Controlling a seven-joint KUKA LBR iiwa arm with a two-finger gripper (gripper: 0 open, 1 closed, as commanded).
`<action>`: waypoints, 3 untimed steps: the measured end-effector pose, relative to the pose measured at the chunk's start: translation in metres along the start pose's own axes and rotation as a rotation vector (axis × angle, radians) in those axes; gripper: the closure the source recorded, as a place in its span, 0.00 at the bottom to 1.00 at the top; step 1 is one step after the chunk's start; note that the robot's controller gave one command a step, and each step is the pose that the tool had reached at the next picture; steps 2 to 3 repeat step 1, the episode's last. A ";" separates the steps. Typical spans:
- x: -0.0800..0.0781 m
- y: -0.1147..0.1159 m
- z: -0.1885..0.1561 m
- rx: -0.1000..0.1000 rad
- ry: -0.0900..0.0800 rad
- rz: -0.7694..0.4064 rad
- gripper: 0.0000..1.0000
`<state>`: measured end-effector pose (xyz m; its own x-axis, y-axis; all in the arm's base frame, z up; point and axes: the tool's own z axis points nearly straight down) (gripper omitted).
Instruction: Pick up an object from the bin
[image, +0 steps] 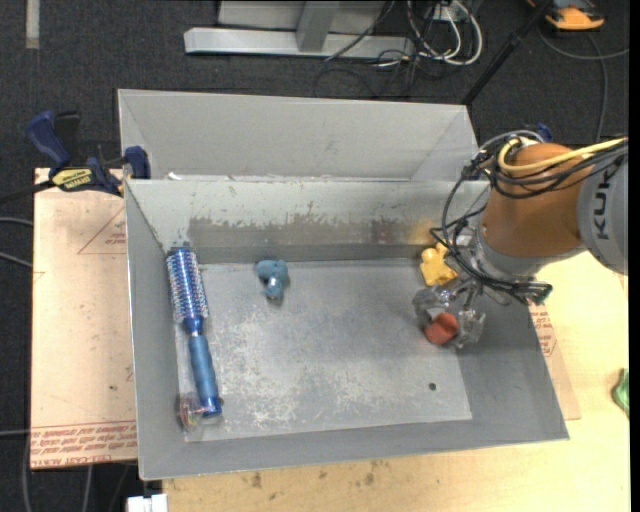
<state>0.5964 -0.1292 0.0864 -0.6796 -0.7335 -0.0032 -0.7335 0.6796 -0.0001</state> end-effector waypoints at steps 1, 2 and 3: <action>-0.009 0.006 -0.164 0.009 -0.005 0.002 1.00; -0.009 0.006 -0.164 0.009 -0.005 0.002 1.00; -0.009 0.006 -0.164 0.009 -0.005 0.002 1.00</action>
Offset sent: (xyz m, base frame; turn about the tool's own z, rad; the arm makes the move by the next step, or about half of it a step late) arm -0.0005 0.0094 0.1590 -0.0006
